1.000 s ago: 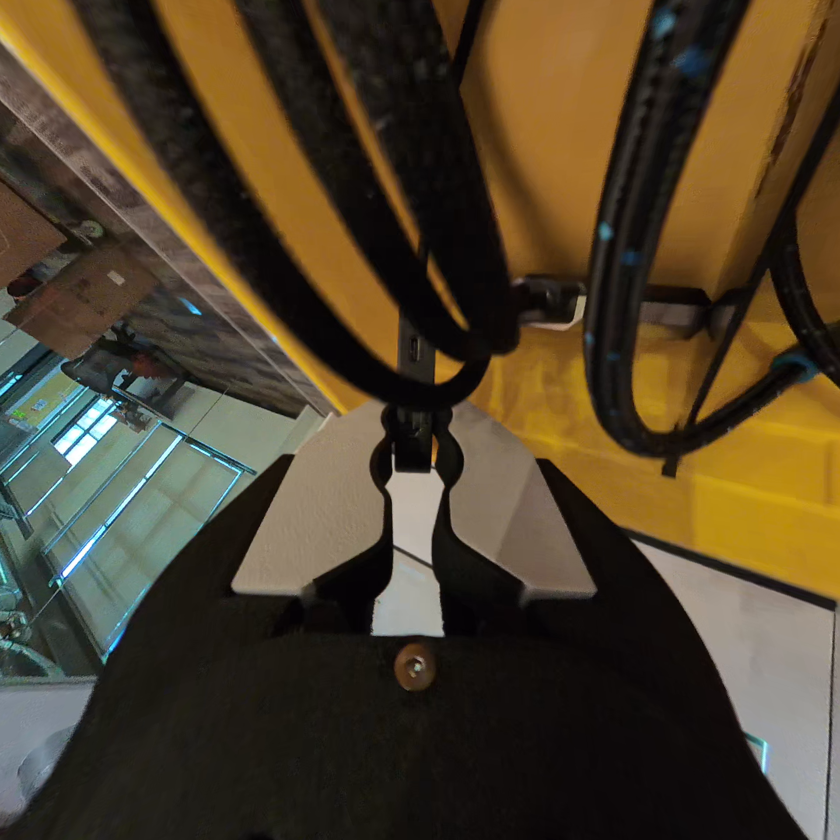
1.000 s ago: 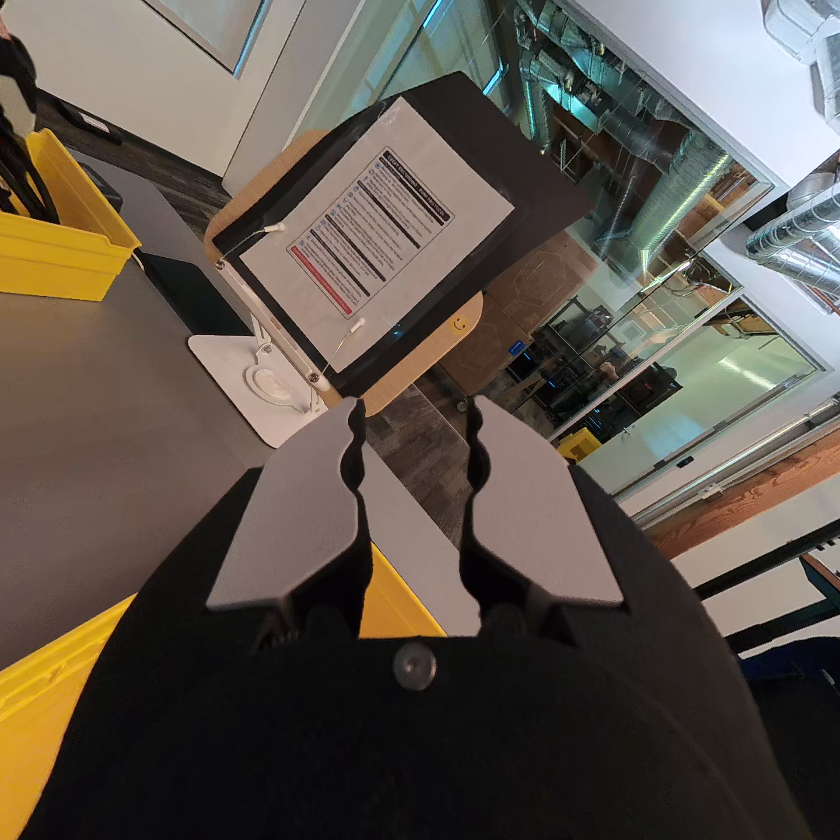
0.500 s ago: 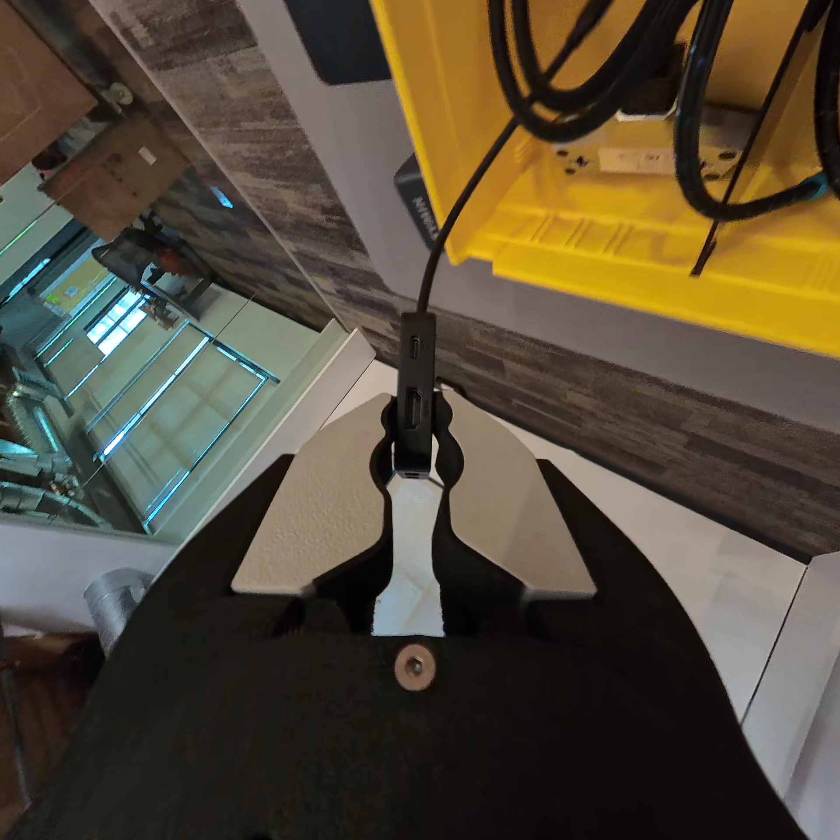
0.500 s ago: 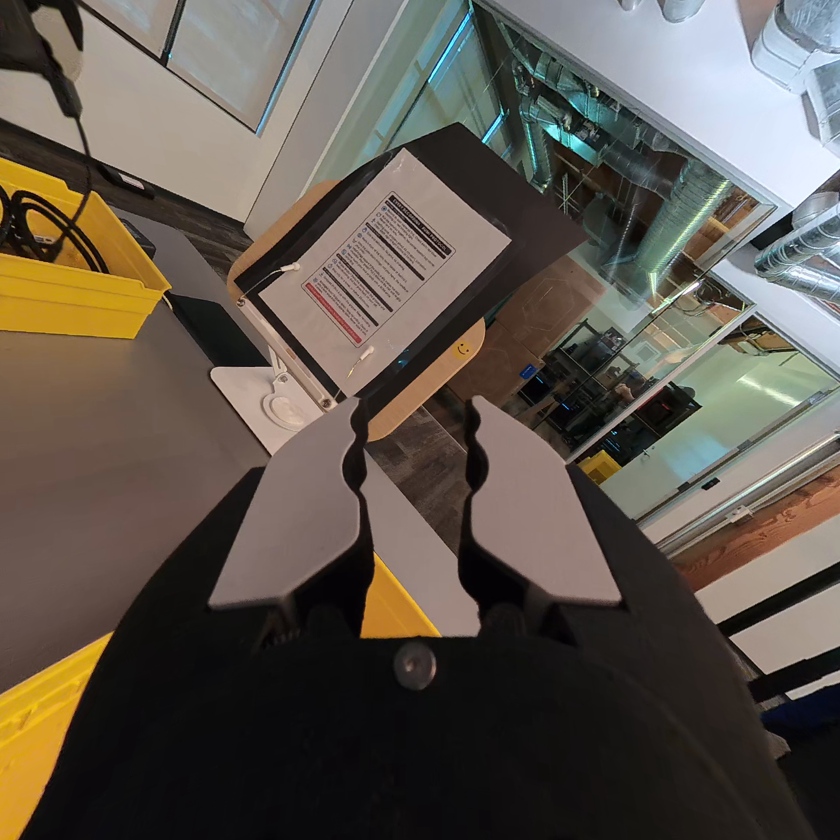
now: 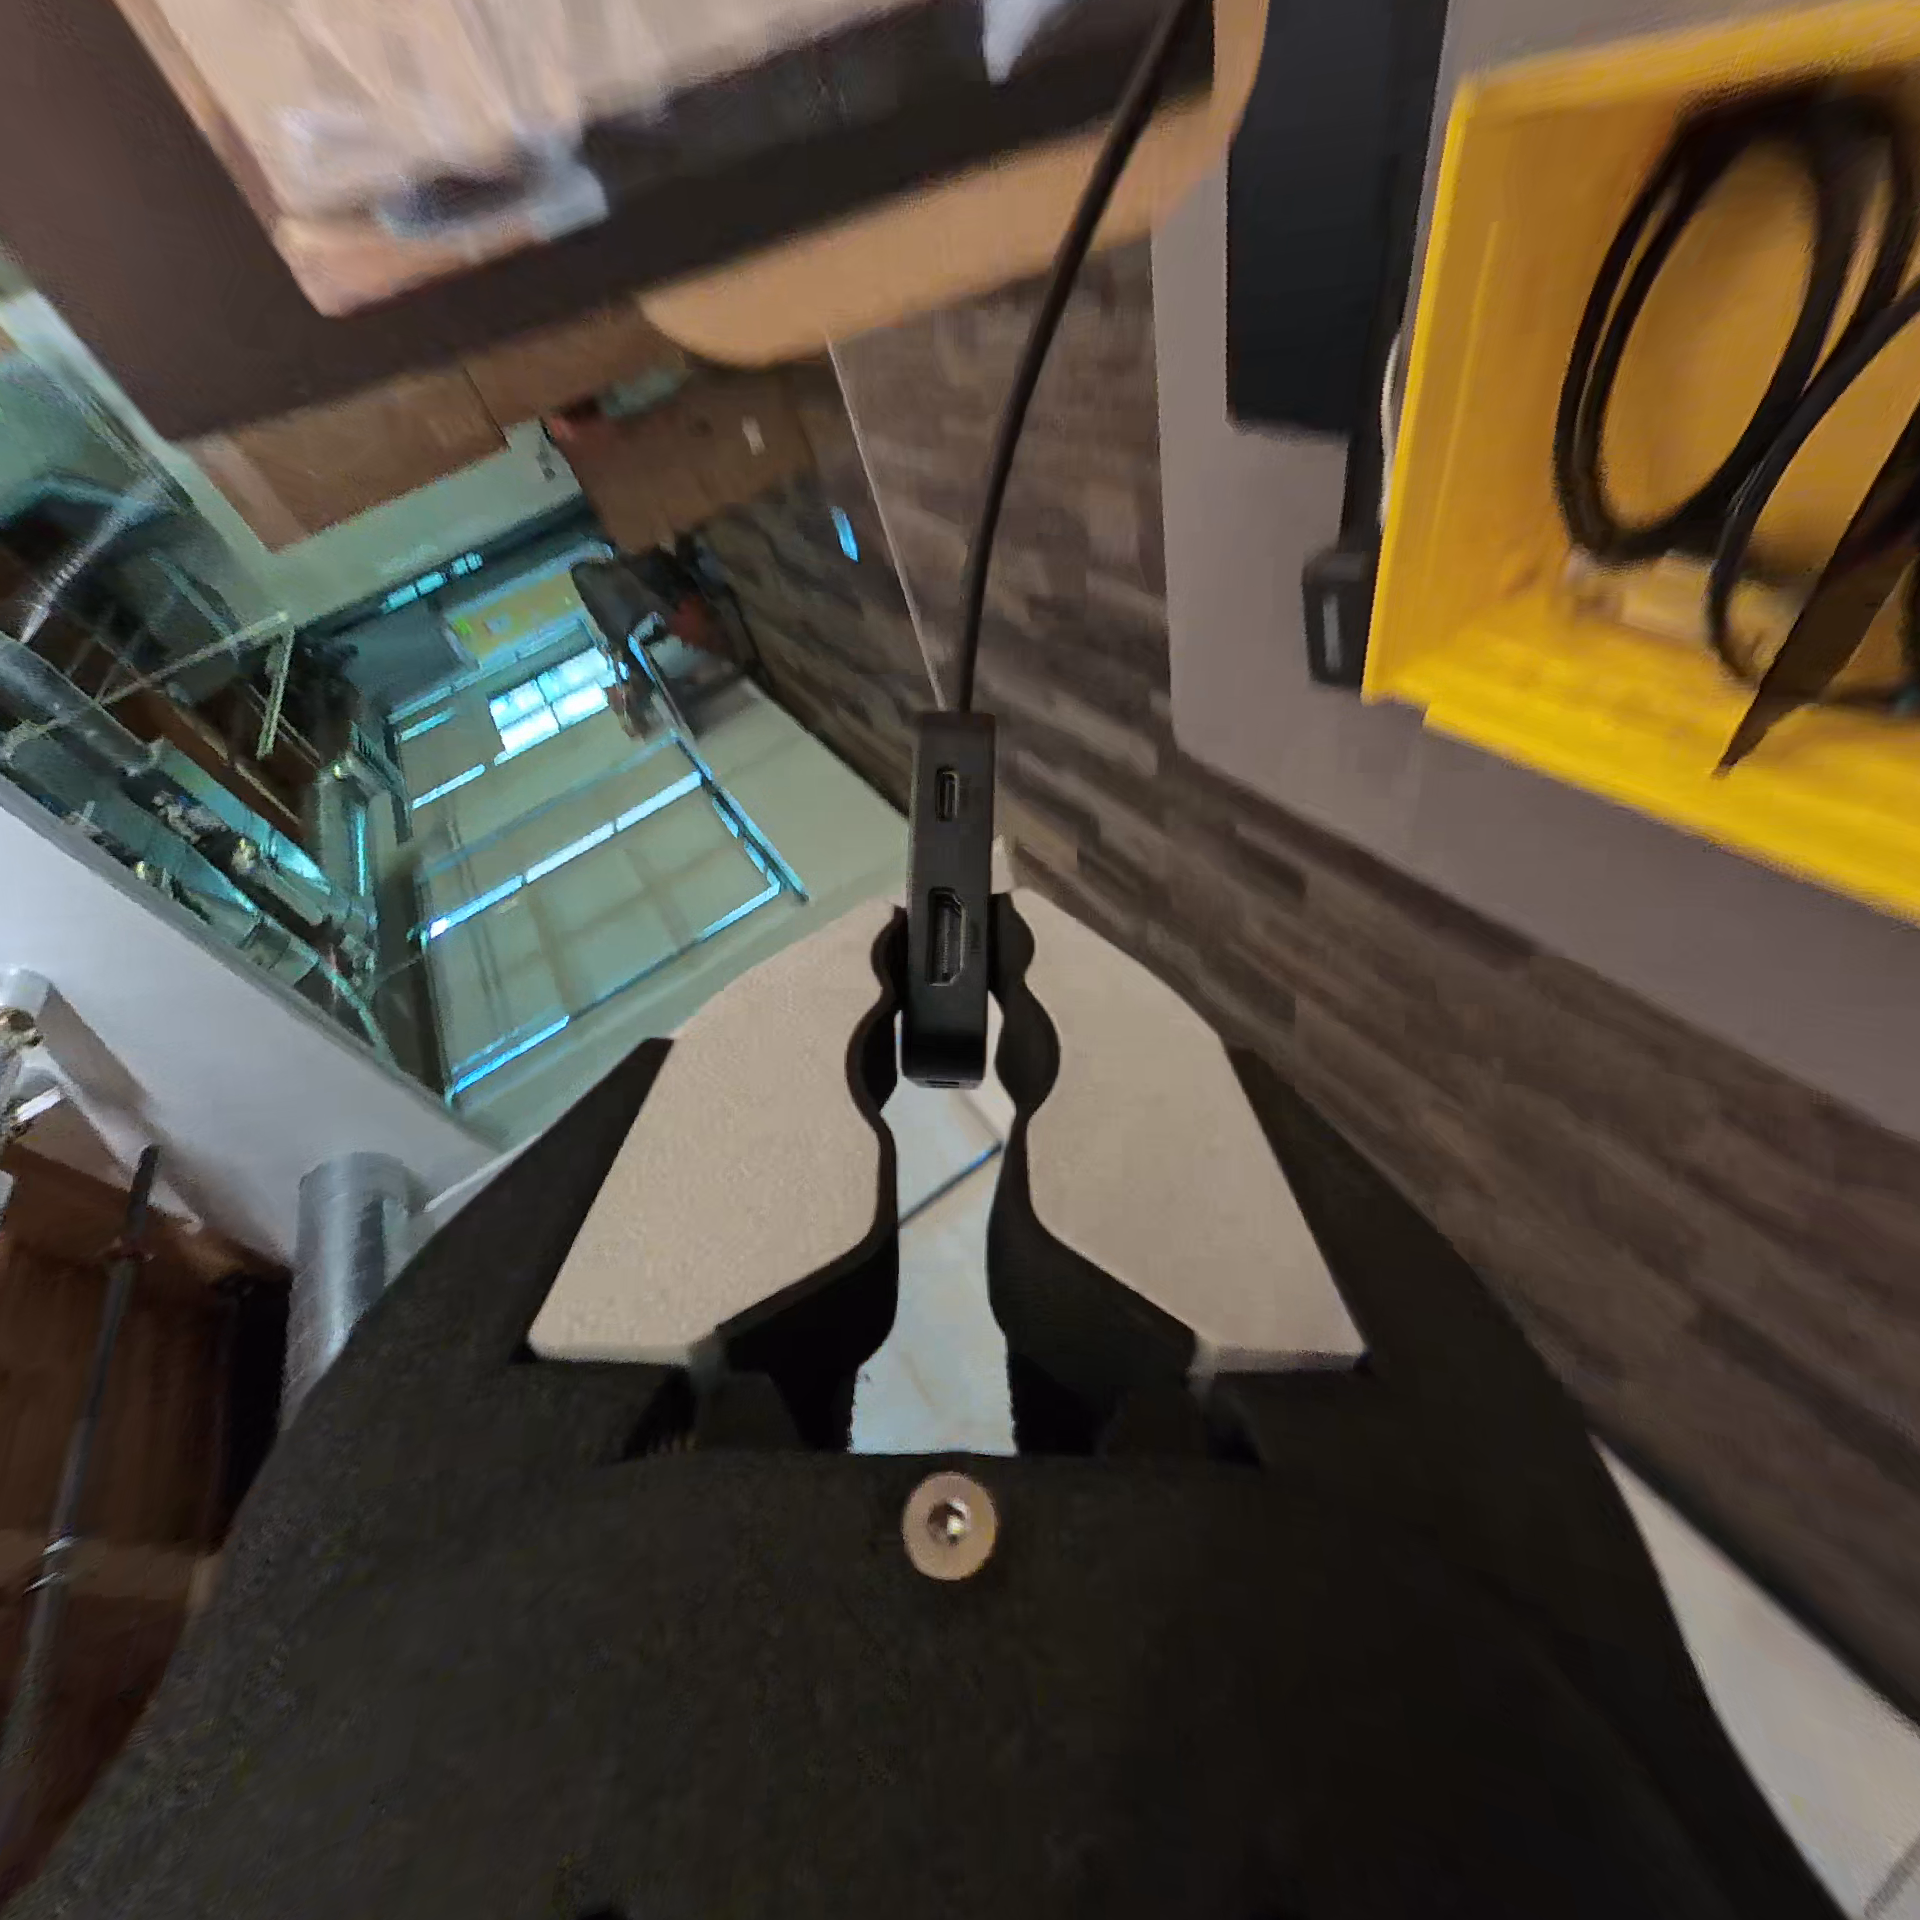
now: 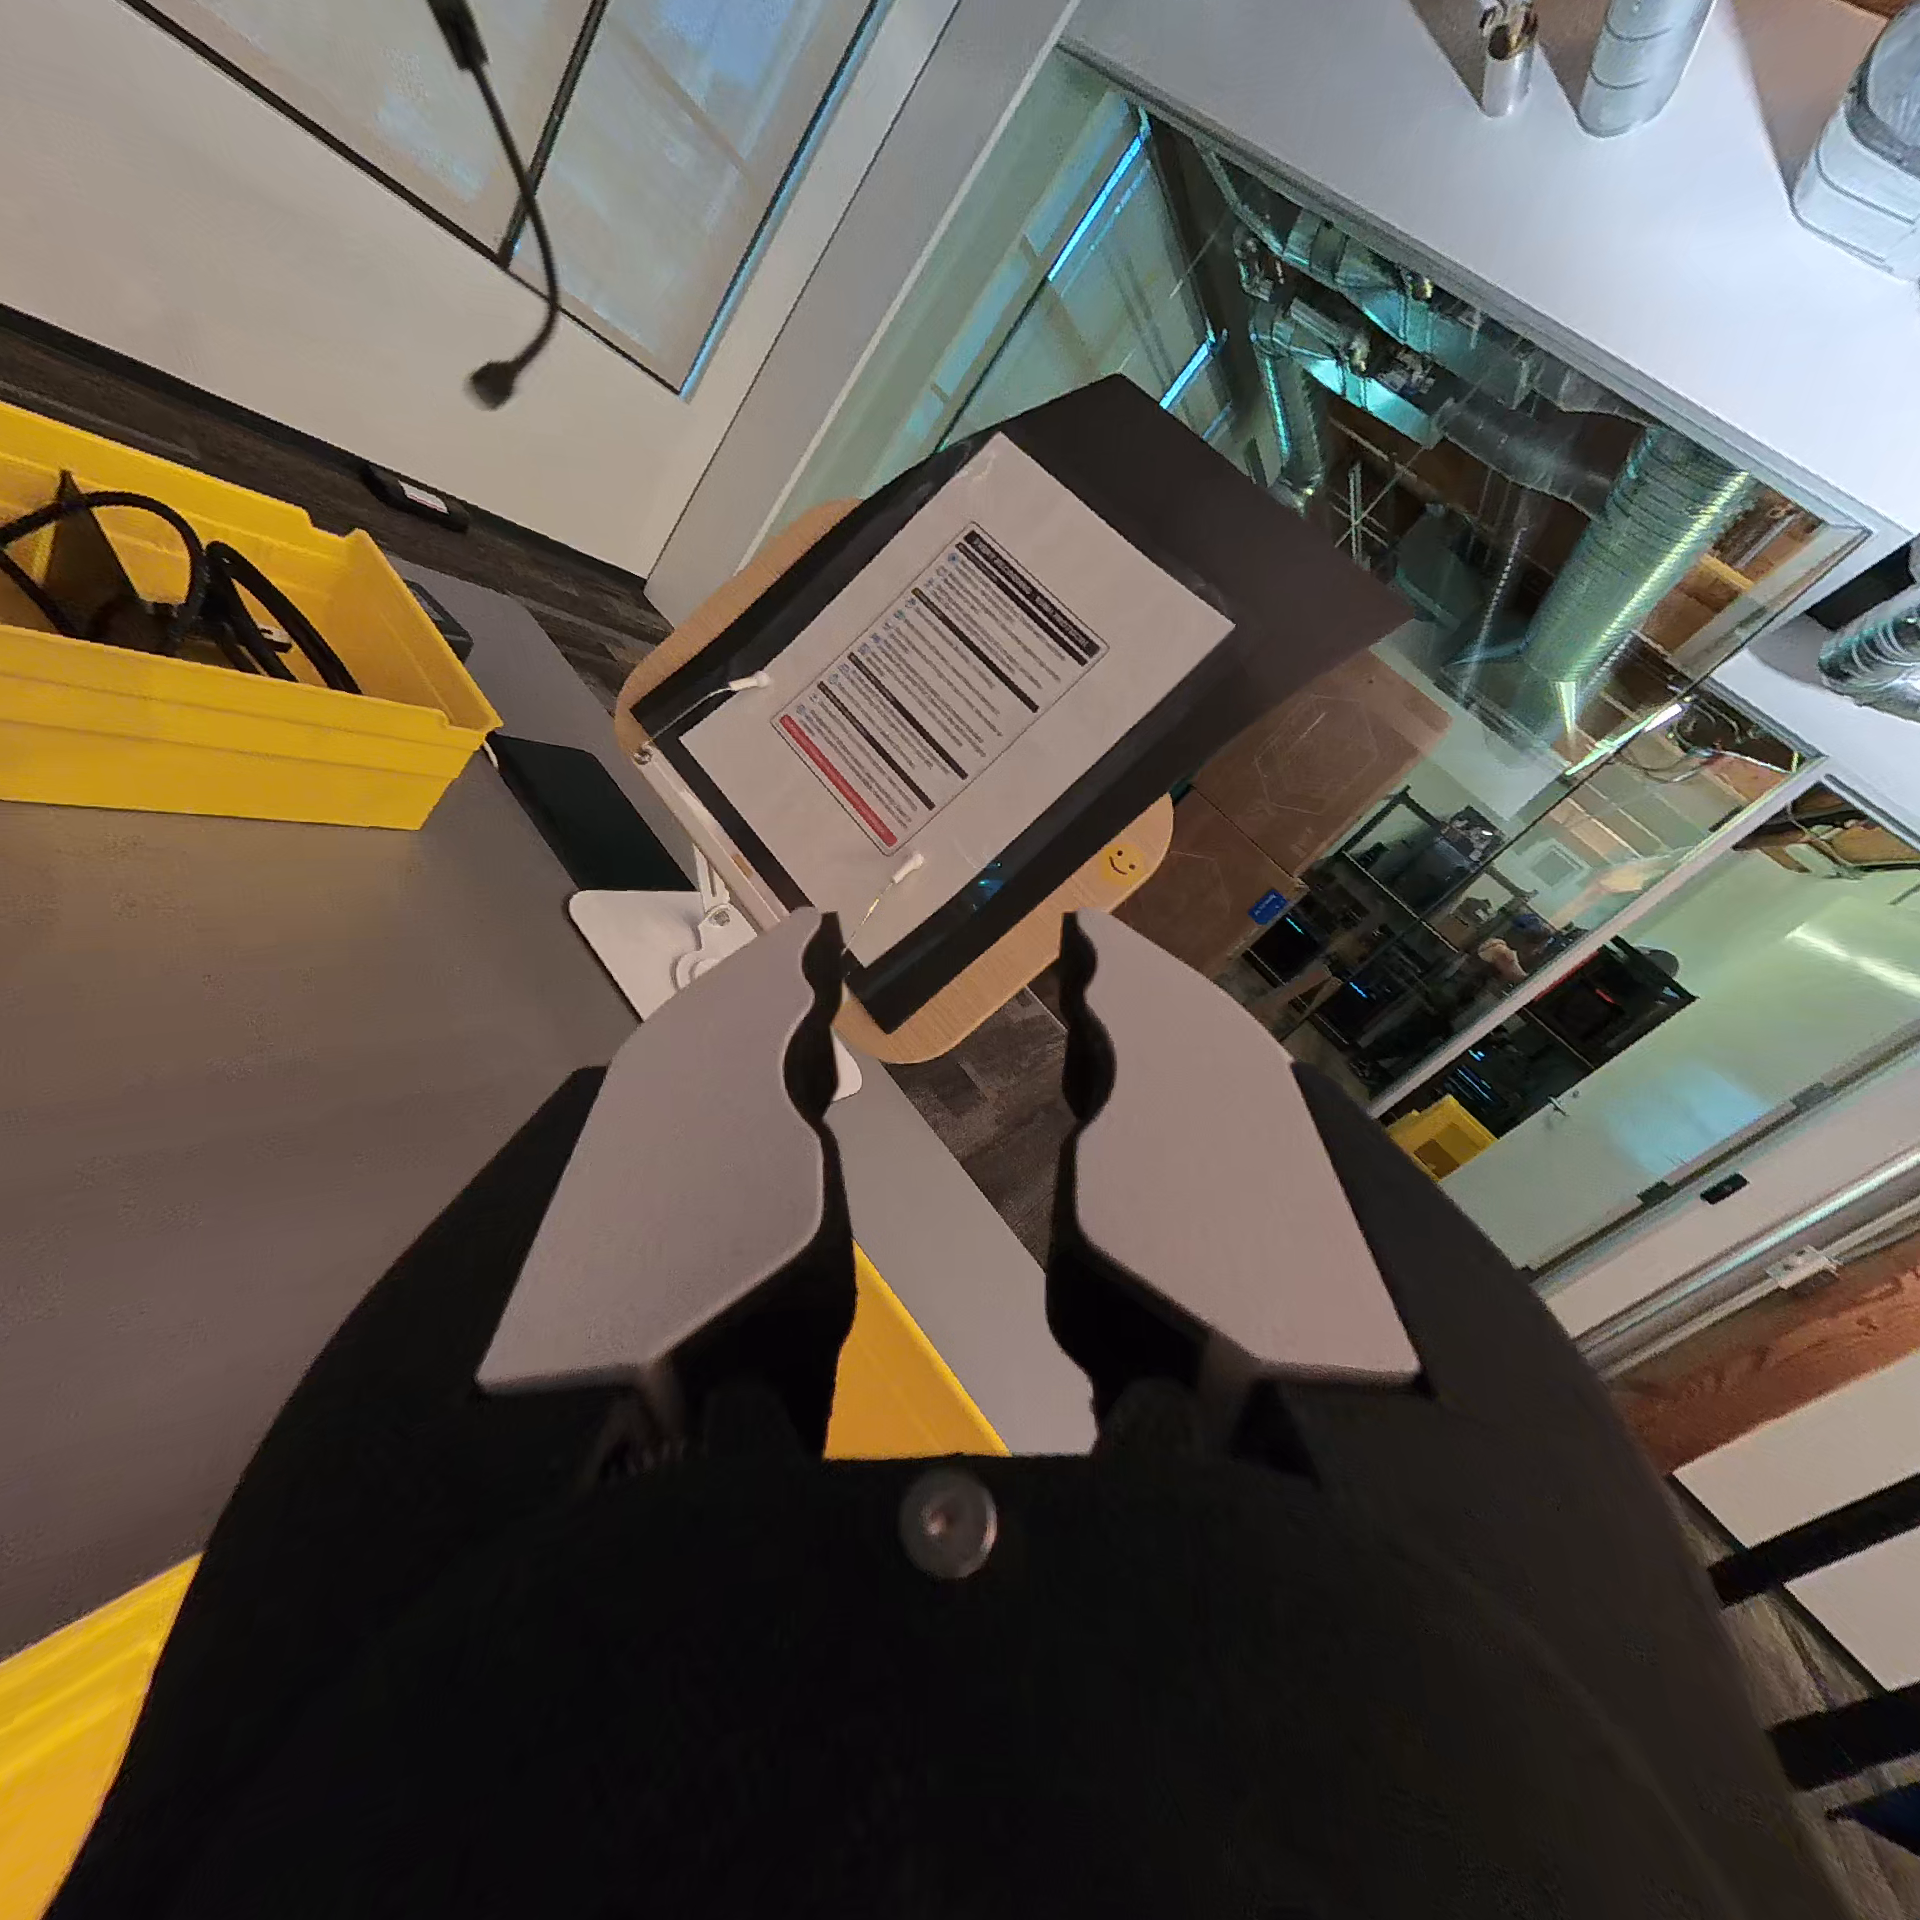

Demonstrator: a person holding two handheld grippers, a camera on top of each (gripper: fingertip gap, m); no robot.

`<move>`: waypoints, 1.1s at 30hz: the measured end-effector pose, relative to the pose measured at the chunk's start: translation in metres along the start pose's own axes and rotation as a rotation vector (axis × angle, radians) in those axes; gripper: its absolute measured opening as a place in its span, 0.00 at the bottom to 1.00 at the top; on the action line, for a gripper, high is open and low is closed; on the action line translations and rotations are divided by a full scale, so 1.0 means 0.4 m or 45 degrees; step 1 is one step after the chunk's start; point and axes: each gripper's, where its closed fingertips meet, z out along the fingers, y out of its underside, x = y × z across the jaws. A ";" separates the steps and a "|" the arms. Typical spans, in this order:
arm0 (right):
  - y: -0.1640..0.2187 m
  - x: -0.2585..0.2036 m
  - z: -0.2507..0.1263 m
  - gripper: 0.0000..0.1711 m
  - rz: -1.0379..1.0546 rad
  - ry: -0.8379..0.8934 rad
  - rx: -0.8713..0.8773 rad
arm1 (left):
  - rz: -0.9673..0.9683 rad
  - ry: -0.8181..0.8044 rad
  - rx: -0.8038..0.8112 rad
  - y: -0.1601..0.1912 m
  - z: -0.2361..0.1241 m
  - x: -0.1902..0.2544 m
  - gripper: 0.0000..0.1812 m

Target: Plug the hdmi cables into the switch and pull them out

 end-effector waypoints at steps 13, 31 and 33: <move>-0.038 0.014 -0.071 0.24 -0.048 0.001 0.044 | -0.447 0.008 0.699 -0.685 0.037 0.446 0.08; -0.007 0.111 -0.142 0.23 0.047 0.122 0.075 | -0.390 0.327 0.732 -0.818 0.227 0.672 0.11; -0.003 0.106 -0.138 0.23 0.053 0.105 0.067 | -0.416 0.359 0.738 -0.817 0.222 0.671 0.11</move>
